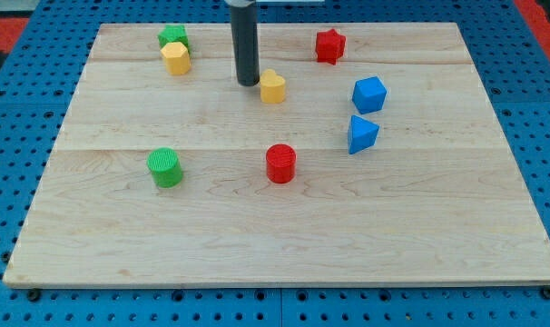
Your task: Move the red star diagonal to the blue triangle
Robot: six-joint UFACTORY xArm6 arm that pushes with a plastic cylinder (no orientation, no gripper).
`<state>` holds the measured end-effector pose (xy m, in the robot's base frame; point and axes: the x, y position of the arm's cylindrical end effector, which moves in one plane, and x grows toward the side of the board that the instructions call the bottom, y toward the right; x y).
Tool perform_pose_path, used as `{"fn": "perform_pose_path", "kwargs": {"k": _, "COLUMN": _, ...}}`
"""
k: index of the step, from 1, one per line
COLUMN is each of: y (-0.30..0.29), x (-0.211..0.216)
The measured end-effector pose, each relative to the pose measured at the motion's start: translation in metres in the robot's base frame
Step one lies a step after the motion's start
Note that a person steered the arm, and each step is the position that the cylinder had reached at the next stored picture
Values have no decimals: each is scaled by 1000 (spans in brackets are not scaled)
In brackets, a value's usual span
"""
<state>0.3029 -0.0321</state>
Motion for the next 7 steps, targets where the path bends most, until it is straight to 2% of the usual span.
{"fn": "perform_pose_path", "kwargs": {"k": 2, "y": 60, "x": -77}}
{"fn": "perform_pose_path", "kwargs": {"k": 3, "y": 80, "x": -77}}
{"fn": "perform_pose_path", "kwargs": {"k": 4, "y": 123, "x": -55}}
{"fn": "perform_pose_path", "kwargs": {"k": 5, "y": 131, "x": -58}}
{"fn": "perform_pose_path", "kwargs": {"k": 7, "y": 224, "x": -36}}
